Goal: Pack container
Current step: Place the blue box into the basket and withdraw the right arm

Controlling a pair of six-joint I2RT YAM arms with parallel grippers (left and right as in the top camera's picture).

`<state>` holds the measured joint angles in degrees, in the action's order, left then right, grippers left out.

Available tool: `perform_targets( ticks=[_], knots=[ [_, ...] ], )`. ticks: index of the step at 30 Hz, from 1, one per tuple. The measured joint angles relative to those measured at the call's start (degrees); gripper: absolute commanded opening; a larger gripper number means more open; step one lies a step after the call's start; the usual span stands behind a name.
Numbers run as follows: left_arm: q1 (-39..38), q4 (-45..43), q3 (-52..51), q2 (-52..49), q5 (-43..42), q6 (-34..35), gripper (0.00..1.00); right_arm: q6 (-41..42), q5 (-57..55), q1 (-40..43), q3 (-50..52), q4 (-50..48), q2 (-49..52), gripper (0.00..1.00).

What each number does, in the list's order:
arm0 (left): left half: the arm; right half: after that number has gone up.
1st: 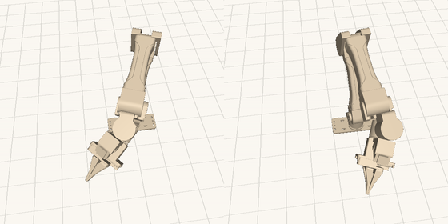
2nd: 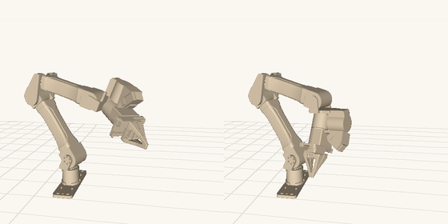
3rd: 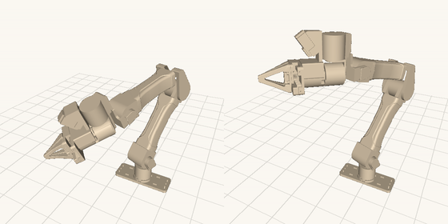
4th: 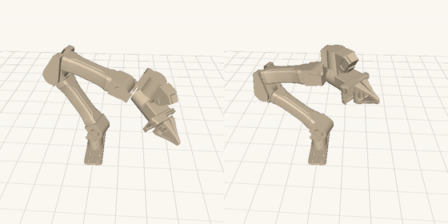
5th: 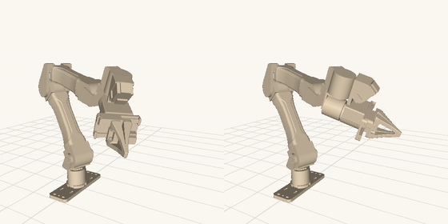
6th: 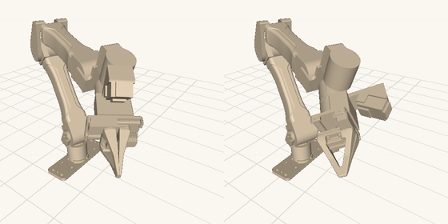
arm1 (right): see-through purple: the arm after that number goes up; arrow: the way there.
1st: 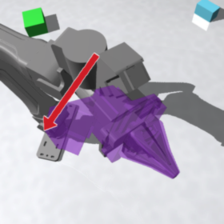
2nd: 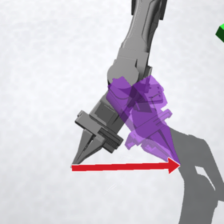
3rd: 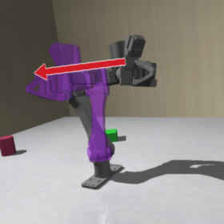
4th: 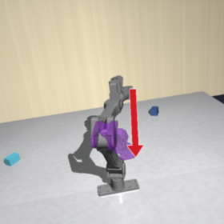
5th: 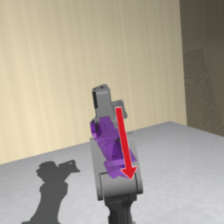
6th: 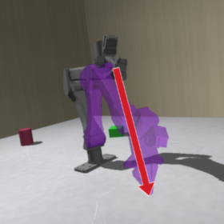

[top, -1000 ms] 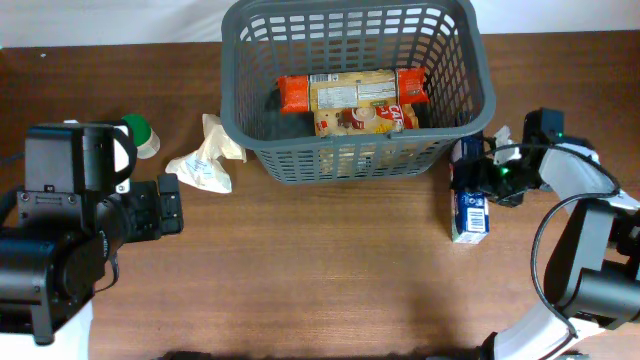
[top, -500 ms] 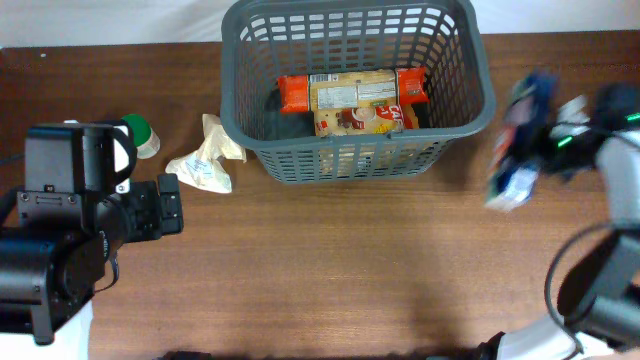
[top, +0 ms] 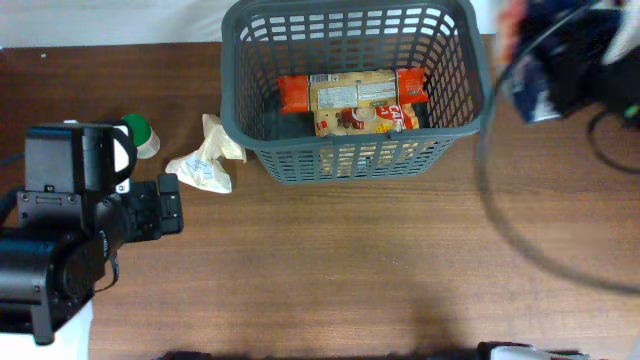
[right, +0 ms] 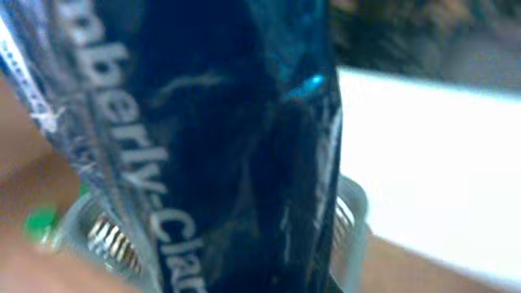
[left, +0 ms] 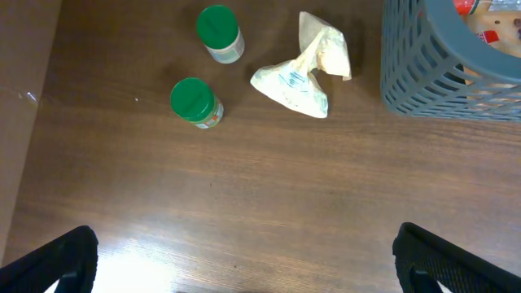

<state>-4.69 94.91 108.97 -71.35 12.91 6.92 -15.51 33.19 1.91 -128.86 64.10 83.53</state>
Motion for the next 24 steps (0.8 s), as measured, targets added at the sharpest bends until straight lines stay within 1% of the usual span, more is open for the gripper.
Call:
perform_targets(
  ticks=[3,6,8,11,15,19,22,23,24],
  knots=[
    [0.00,0.00,0.00,-0.02,0.02,0.00,0.99,-11.82,-1.03,-7.65,0.04,0.39,1.64,0.04],
    [0.00,0.00,0.00,0.00,0.02,0.00,0.99,-24.11,-5.57,-13.79,0.22,0.42,6.40,0.04],
    [0.00,0.00,0.00,0.00,0.00,0.00,0.99,-31.56,-9.33,-16.41,0.55,0.31,10.51,0.04],
    [0.00,0.02,0.00,0.00,0.00,0.00,0.99,-39.39,-14.80,-18.58,0.87,-0.59,17.86,0.04],
    [0.00,0.00,0.00,0.00,0.00,0.00,0.99,-42.95,-19.02,-19.06,1.33,-0.17,26.27,0.04],
    [0.00,0.00,0.00,0.00,0.02,0.00,0.99,-42.95,-21.29,-19.04,1.42,3.32,33.03,0.04],
    [0.00,0.00,0.00,0.00,0.02,0.00,0.99,-41.55,-21.84,-19.06,1.49,4.79,36.30,0.04],
    [0.00,0.00,0.00,0.00,0.00,0.00,0.99,-40.57,-21.86,-19.06,1.46,4.94,37.33,0.06],
    [0.00,0.00,0.00,0.00,0.00,0.00,0.99,-40.00,-21.97,-19.06,1.49,5.09,37.79,0.12]
  ],
)
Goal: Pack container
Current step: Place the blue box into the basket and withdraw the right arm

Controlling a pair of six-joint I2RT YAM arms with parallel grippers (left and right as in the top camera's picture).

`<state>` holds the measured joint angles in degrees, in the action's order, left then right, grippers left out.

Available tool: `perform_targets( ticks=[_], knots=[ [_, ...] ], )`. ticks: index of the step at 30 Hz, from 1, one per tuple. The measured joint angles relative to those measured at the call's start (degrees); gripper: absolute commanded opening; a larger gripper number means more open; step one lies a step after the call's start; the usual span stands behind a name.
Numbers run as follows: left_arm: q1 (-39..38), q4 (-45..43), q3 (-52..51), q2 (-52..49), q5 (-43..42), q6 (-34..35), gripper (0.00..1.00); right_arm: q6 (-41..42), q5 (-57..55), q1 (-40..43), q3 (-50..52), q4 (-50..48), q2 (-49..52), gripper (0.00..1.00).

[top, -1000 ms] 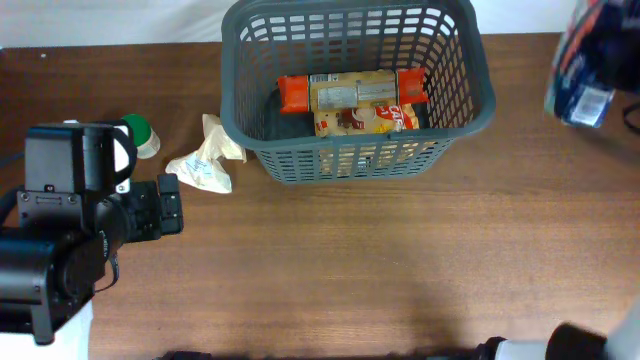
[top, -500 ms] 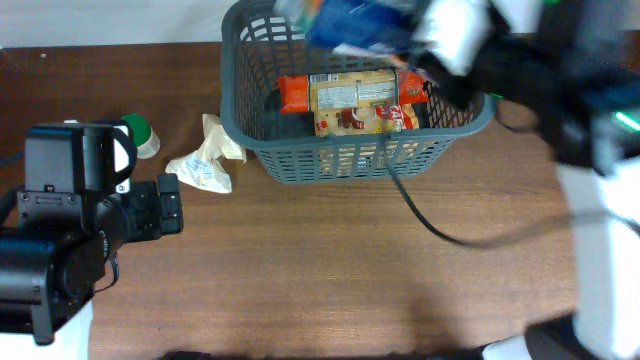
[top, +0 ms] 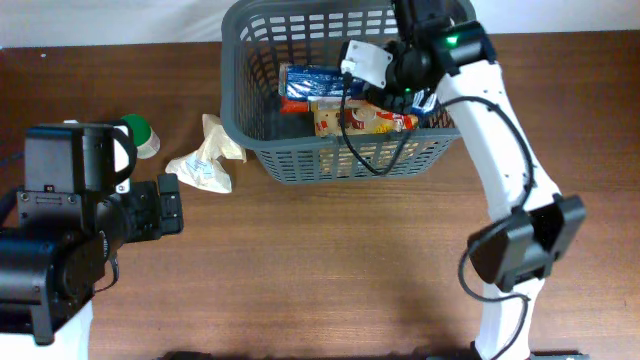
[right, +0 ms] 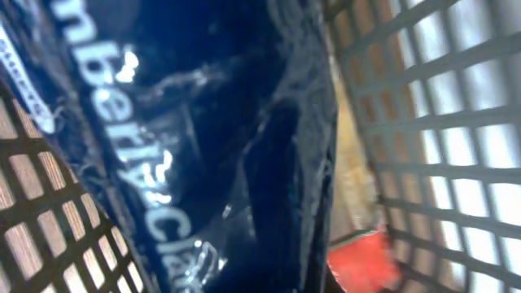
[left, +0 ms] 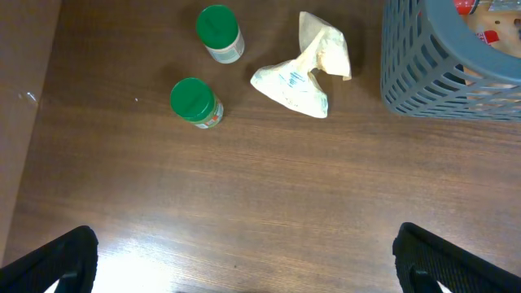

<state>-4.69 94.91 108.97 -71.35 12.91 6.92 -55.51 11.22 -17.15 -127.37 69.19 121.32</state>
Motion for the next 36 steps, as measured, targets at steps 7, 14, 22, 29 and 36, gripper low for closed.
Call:
perform_targets(
  ticks=[7,14,22,29,36],
  knots=[
    [0.00,0.00,0.00,-0.02,0.00,0.00,0.99,8.87,-4.22,0.00,-0.68,0.96,1.51,0.91],
    [0.00,0.00,0.00,-0.02,0.02,0.00,0.99,22.71,-8.79,0.57,-13.00,6.88,-2.10,0.99],
    [0.00,0.02,0.00,-0.02,0.02,0.00,0.99,39.21,-9.16,13.29,-25.05,8.76,-20.72,0.99],
    [0.00,1.62,0.00,0.00,1.07,-0.87,0.99,51.78,-7.61,33.33,-25.09,14.40,-26.53,0.99],
    [0.00,1.60,0.00,-0.02,1.09,-0.90,0.99,56.46,-1.36,44.87,-11.06,13.81,-23.32,0.99]
  ],
)
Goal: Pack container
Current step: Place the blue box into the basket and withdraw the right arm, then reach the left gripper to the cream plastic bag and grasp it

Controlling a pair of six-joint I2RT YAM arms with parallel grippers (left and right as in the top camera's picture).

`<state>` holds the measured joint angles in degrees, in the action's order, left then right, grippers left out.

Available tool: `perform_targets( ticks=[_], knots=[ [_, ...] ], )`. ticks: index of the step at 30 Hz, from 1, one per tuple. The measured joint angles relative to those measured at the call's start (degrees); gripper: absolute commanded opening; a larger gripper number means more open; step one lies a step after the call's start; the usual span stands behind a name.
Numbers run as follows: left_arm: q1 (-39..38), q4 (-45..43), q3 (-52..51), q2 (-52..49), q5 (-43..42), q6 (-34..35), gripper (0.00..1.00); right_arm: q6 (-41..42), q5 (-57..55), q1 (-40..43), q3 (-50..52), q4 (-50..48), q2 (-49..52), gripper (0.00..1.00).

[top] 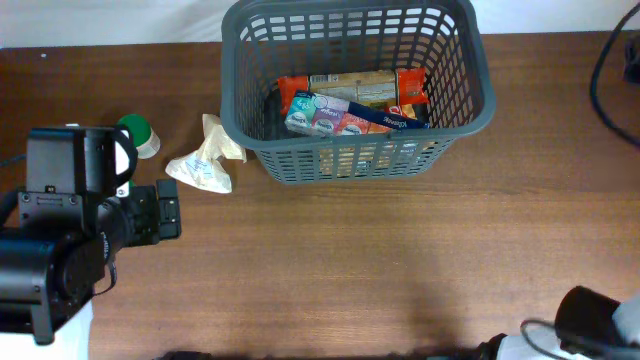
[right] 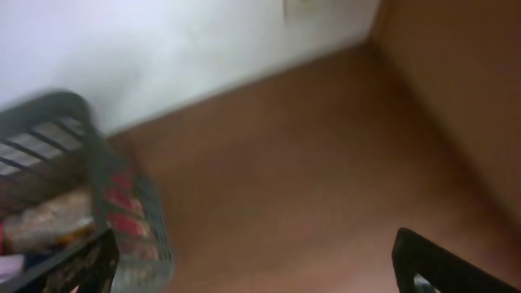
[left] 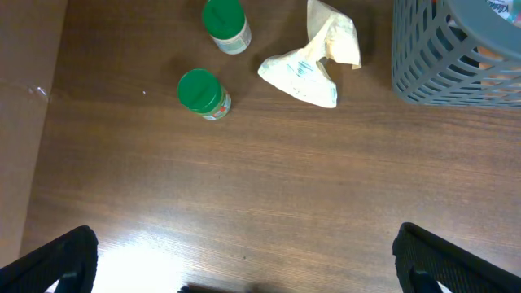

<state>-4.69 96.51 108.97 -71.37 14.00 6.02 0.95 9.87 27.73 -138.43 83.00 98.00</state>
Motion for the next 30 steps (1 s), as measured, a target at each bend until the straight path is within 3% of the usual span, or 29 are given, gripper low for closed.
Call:
perform_targets(
  ticks=[7,14,19,23,30],
  knots=[
    [0.00,-0.85,0.00,0.00,0.39,-0.20,0.99,0.87,1.66,1.86,12.37,-2.51,0.98,0.99],
    [0.00,-10.56,0.00,-0.04,-1.64,-0.42,0.99,1.22,2.12,1.86,17.53,-2.56,0.96,0.99],
    [0.35,-10.60,0.00,-2.82,-4.35,-0.39,0.99,1.44,2.12,1.86,18.67,-2.62,0.98,0.99],
    [3.63,-12.50,0.04,-9.68,-8.02,-1.70,0.99,1.60,2.14,1.86,18.67,-2.64,0.96,0.99],
    [10.05,-16.39,0.00,-29.44,-15.56,-11.08,0.99,1.60,2.27,1.86,18.67,-2.67,0.96,0.99]
  ],
)
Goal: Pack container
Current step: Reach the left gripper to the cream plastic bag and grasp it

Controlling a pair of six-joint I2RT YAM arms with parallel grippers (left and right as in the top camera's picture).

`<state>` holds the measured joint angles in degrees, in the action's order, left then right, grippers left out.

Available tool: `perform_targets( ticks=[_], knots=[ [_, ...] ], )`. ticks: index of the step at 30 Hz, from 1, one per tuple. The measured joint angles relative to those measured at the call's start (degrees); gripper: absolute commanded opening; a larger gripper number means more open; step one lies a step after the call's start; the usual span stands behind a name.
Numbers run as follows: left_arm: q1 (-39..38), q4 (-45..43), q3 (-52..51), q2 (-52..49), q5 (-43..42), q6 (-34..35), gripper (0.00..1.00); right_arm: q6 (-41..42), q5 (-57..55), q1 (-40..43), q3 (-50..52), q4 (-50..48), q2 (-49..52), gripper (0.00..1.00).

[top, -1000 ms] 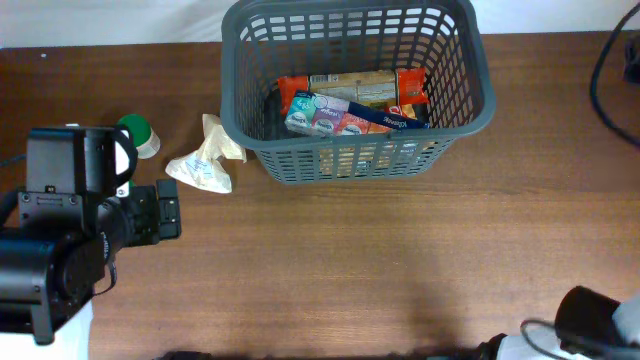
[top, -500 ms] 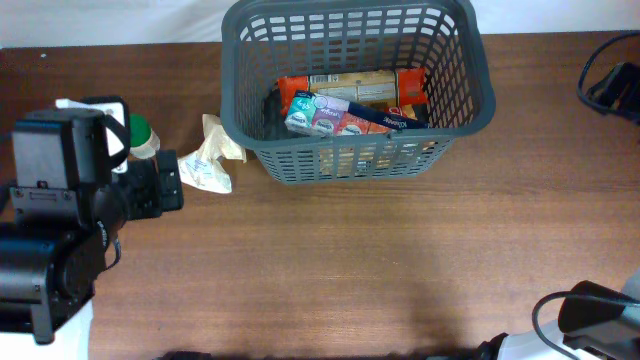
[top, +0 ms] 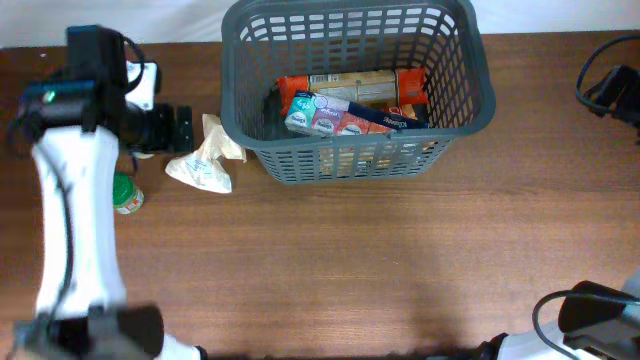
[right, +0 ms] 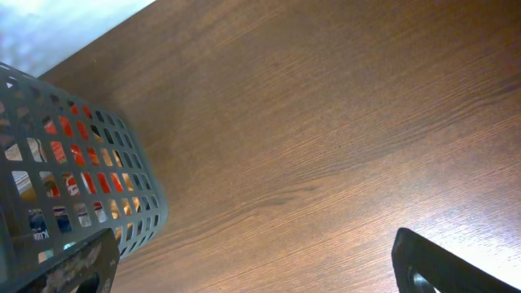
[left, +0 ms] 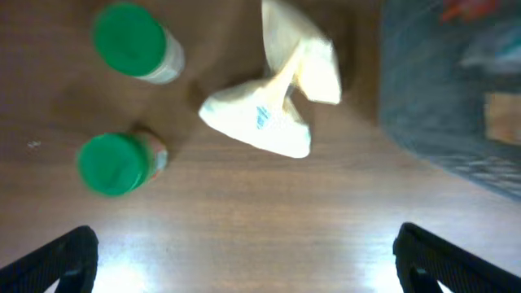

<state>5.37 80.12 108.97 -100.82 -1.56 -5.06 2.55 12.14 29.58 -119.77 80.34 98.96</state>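
Note:
The grey mesh basket [top: 355, 150] stands at the back middle of the table. Inside lie a red-and-beige snack pack [top: 360, 88] and, on top of it, a dark blue pack [top: 345, 118]. A crumpled cream bag [top: 205, 162] lies left of the basket; it also shows in the left wrist view [left: 269, 114]. Two green-capped jars [left: 130, 41] [left: 114, 163] stand left of the bag. My left gripper [top: 186, 128] hangs open just above and left of the bag, with nothing between its fingers [left: 49, 260]. My right gripper [right: 264, 273] is open over bare wood right of the basket [right: 73, 163].
The brown table [top: 350, 270] runs to a white wall at the back. In the overhead view one jar [top: 125, 195] shows by my left arm's white link; the other is hidden under the arm. A dark cable [top: 600, 90] hangs at the right edge.
My left arm has moved from the table's front left to the back left, its open gripper now close over the cream bag and jars. The right wrist view has steadied beside the basket.
My right gripper first held the dark blue pack to the right of the basket, then held it inside the basket. A second ago the pack lay on the snack pack and that gripper was open and away. The left arm stayed still until its move toward the bag.

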Motion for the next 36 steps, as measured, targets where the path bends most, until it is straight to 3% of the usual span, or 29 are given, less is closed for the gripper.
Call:
perform_targets(
  ticks=[3,8,10,13,27,33,36],
  knots=[
    [-0.09,-1.55,-0.07,-6.32,-1.16,-4.44,0.93,0.04,0.00,0.00,0.00,0.00,0.00,0.99],
    [-1.22,-5.38,-0.11,-12.50,-0.39,-10.69,0.92,0.04,0.00,0.00,0.00,0.00,0.00,0.99],
    [-1.62,-7.72,-0.11,-14.45,0.31,-11.82,0.92,0.02,0.00,0.00,0.00,0.00,0.00,0.99],
    [-1.95,-10.88,-0.11,-17.86,0.74,-13.86,0.79,0.04,0.00,0.00,0.00,0.00,0.00,0.99],
    [-2.03,-19.37,-0.15,-30.95,2.01,-22.10,0.67,0.07,0.02,0.00,0.00,0.00,0.00,0.99],
    [-2.08,-19.63,-0.15,-31.74,1.51,-27.08,0.46,0.09,0.02,0.00,0.00,0.00,0.00,0.99],
    [-2.08,-19.12,-0.15,-31.95,-0.63,-32.04,0.41,0.11,0.00,0.00,0.00,-0.02,0.00,0.99]
  ],
)
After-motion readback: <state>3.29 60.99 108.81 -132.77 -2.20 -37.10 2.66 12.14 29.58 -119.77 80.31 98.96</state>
